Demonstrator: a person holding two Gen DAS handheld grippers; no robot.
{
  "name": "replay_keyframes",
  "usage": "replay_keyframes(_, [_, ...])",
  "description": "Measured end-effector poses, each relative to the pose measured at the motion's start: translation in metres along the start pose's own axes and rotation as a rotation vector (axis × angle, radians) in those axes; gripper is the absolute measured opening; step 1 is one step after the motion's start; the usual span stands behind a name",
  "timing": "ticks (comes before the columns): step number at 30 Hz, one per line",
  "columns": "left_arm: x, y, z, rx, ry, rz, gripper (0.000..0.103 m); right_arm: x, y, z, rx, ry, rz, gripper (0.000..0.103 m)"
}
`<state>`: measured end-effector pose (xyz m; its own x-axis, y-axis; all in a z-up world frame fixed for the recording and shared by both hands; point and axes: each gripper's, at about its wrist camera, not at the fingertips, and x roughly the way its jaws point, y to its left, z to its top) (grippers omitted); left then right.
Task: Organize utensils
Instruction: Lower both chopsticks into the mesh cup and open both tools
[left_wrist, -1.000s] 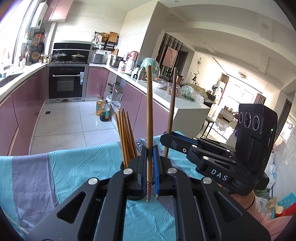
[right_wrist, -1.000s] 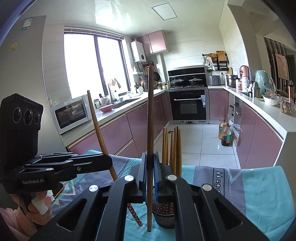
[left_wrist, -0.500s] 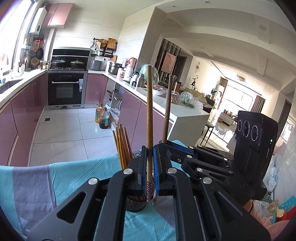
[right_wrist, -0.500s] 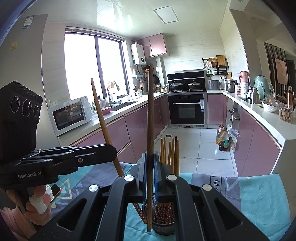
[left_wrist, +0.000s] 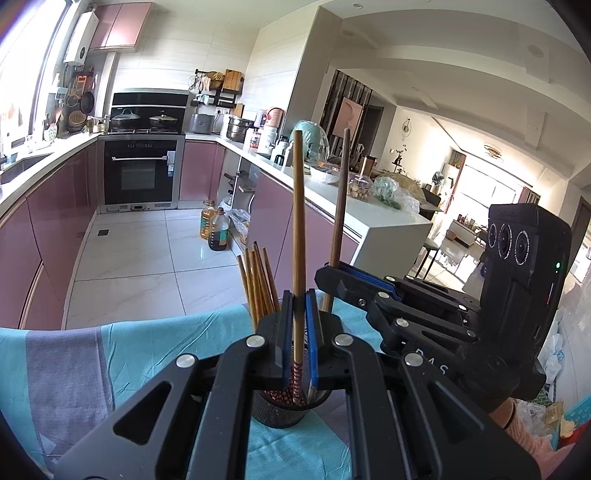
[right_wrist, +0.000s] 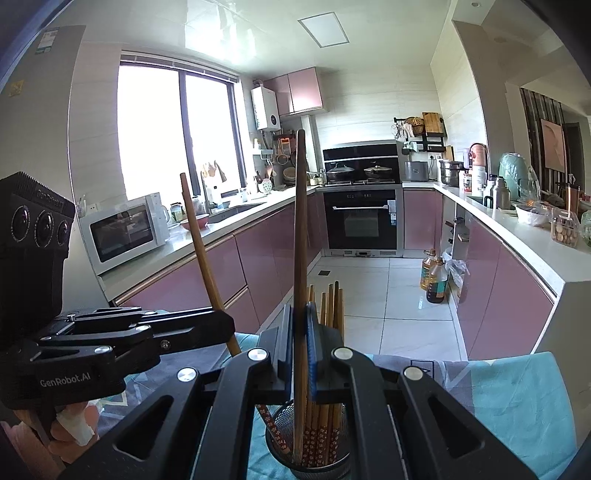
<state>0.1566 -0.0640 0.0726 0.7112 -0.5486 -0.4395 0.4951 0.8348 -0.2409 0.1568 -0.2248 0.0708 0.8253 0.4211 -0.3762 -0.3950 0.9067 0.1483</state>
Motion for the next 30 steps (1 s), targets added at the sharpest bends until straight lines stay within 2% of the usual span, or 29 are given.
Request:
replay_keyframes(23, [0.032,-0.001,-0.011,0.024,0.09,0.02,0.007,0.017,0.009,-0.016,0.002,0.059,-0.038,0.006])
replay_keyframes(30, [0.038,0.0,-0.012,0.023,0.117,0.025,0.007,0.022,0.002,-0.019,0.013,0.084,-0.036,0.006])
